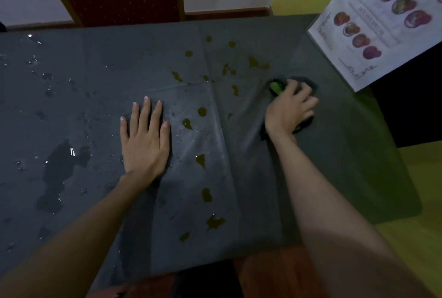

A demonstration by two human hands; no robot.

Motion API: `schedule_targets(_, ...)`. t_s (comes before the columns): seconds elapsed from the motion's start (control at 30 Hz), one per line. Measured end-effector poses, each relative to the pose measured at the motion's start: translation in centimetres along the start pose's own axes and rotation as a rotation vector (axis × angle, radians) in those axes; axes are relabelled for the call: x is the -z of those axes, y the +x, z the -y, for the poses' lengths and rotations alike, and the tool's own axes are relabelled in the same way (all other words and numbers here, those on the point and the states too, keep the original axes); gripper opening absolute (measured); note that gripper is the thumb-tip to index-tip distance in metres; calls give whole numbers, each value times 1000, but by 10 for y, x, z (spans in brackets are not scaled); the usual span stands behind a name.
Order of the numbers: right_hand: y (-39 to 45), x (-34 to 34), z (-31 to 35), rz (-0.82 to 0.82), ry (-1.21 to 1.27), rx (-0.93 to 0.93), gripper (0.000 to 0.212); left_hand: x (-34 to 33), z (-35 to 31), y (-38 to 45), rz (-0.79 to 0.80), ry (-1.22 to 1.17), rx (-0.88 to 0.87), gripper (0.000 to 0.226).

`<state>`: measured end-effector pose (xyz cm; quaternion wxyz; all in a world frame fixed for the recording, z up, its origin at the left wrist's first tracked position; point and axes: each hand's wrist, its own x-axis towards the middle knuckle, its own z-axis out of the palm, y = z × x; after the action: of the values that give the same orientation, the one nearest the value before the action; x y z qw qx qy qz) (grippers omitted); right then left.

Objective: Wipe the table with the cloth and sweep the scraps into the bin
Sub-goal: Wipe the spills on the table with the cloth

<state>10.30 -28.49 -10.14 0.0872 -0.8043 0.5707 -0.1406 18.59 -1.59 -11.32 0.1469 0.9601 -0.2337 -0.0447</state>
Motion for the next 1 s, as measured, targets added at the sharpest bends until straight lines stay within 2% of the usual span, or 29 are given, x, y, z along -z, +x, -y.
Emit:
schedule_targets(0.07, -14, 0, 17, 63, 33, 232, 38, 0, -1, 0, -4, -6, 5, 57)
schedule_targets(0.13, -40, 7, 16, 177, 77, 542, 39, 1, -2, 0, 2, -9, 10, 57)
schedule_targets(0.23, -71, 27, -18, 393, 174, 1063, 40, 4, -2, -1, 25, -7, 15, 58)
schedule_targets(0.3, -65, 38, -49, 436, 192, 1247, 45, 6, -4, -1, 25, -14, 15, 58)
schedule_targets(0.33, -54, 41, -60, 385, 198, 1222, 47, 8, -5, 0, 14, -24, 23, 57)
schedule_targets(0.37, -39, 41, -66, 294, 211, 1113, 47, 9, -8, 1, -4, -35, 35, 56)
schedule_targets(0.47, 15, 28, -56, 27, 203, 517, 39, 14, -16, 12, -76, -43, 53, 48)
schedule_targets(0.53, 44, 15, -30, -5, 161, 190, 36, 14, -17, 23, -70, -60, 57, 44)
schedule_targets(0.6, 59, 1, 2, 12, 118, 52, 37, 13, -16, 31, -31, -74, 78, 48)
schedule_targets(0.67, 52, -11, 37, 54, 72, 154, 39, 10, -14, 34, -13, -72, 95, 50)
schedule_targets(0.8, -14, -16, 81, 241, 93, 750, 45, 10, -13, 33, -44, -115, 108, 53)
schedule_targets(0.93, -57, 4, 38, 469, 216, 1258, 51, 13, -11, 33, -74, -155, 111, 57)
schedule_targets(1.0, -38, 12, 13, 461, 271, 1339, 51, 15, -12, 37, -81, -153, 123, 58)
